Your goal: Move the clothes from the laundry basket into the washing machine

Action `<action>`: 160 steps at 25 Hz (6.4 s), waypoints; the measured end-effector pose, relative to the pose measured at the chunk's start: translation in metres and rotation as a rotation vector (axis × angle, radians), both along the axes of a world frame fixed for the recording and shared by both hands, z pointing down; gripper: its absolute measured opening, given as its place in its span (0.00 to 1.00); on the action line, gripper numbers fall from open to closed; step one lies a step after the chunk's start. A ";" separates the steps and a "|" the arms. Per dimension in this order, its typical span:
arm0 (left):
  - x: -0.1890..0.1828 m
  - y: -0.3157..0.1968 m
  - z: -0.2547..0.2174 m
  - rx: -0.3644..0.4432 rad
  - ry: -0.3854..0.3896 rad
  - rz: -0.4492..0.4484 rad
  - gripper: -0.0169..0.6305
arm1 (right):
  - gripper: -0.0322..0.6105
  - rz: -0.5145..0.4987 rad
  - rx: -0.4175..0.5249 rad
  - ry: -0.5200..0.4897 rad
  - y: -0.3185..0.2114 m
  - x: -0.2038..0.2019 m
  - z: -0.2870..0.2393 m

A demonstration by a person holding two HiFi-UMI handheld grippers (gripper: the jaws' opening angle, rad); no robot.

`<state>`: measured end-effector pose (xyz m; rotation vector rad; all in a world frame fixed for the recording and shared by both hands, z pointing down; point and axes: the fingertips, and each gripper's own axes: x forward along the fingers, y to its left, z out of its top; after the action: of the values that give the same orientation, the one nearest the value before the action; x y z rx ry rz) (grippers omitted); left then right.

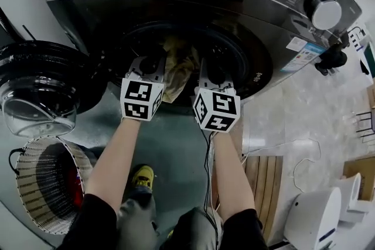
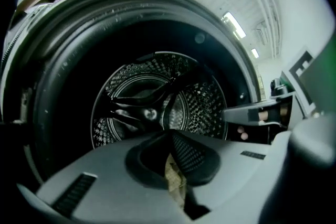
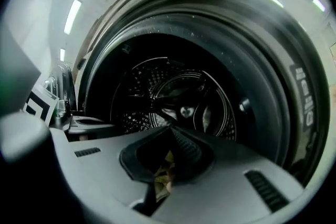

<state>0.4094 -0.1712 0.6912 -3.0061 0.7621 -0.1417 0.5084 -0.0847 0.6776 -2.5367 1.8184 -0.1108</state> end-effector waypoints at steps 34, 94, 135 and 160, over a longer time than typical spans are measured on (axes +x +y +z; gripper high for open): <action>-0.114 0.142 -0.368 0.002 -0.042 -0.066 0.04 | 0.05 -0.059 -0.037 -0.031 0.158 -0.067 -0.355; -0.708 0.156 -0.562 -0.023 0.014 -1.245 0.50 | 0.49 -1.116 0.066 -0.101 -0.065 -0.549 -0.562; -0.717 0.164 -0.090 -0.783 -0.058 -1.085 0.50 | 0.51 -1.034 -0.711 -0.237 -0.009 -0.632 -0.090; -0.691 0.175 0.290 -1.358 -0.088 -1.105 0.47 | 0.54 -0.886 -1.202 -0.262 0.029 -0.644 0.287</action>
<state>-0.2819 0.0035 0.9812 -2.7291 3.2023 -1.1868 -0.1360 -0.0561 0.9650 -1.5143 3.0918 -1.8814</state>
